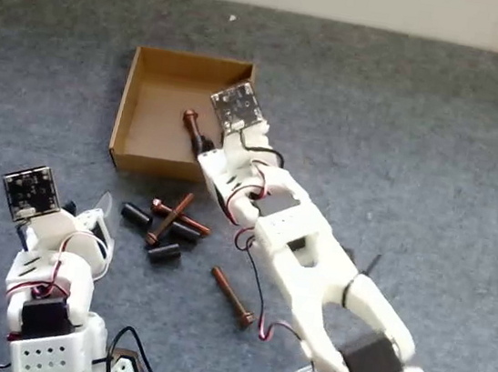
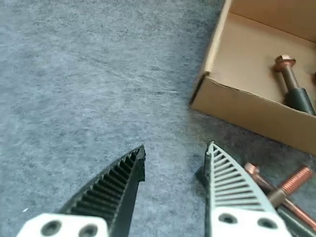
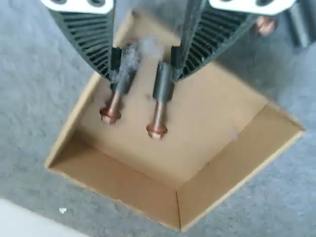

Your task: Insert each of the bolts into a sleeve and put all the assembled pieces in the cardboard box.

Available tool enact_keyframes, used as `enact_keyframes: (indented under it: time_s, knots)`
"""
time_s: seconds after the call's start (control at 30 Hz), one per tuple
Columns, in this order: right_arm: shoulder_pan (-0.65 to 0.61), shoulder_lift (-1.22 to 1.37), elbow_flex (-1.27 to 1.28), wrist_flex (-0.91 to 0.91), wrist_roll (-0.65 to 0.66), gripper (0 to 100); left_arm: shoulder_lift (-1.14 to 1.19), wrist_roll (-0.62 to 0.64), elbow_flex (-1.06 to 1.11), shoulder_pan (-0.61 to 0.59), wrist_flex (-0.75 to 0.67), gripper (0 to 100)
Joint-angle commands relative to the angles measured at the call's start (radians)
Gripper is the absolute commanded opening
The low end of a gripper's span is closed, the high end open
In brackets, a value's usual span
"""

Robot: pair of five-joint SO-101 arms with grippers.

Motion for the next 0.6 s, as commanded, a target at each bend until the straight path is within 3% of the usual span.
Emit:
enact_keyframes:
  time_s: [0.0, 0.2, 0.57]
  knots:
    - [-0.024, -0.179, -0.047, 0.302, -0.011, 15.2, -0.004, -0.009, -0.015, -0.074, -0.029, 21]
    - [-0.168, -0.22, -0.047, 0.558, -0.009, 15.2, -0.004, -0.009, -0.005, -0.097, -0.06, 21]
    - [-0.341, -0.004, -0.058, 0.581, 0.026, 15.2, -0.004, -0.011, -0.015, -0.148, -0.064, 21]
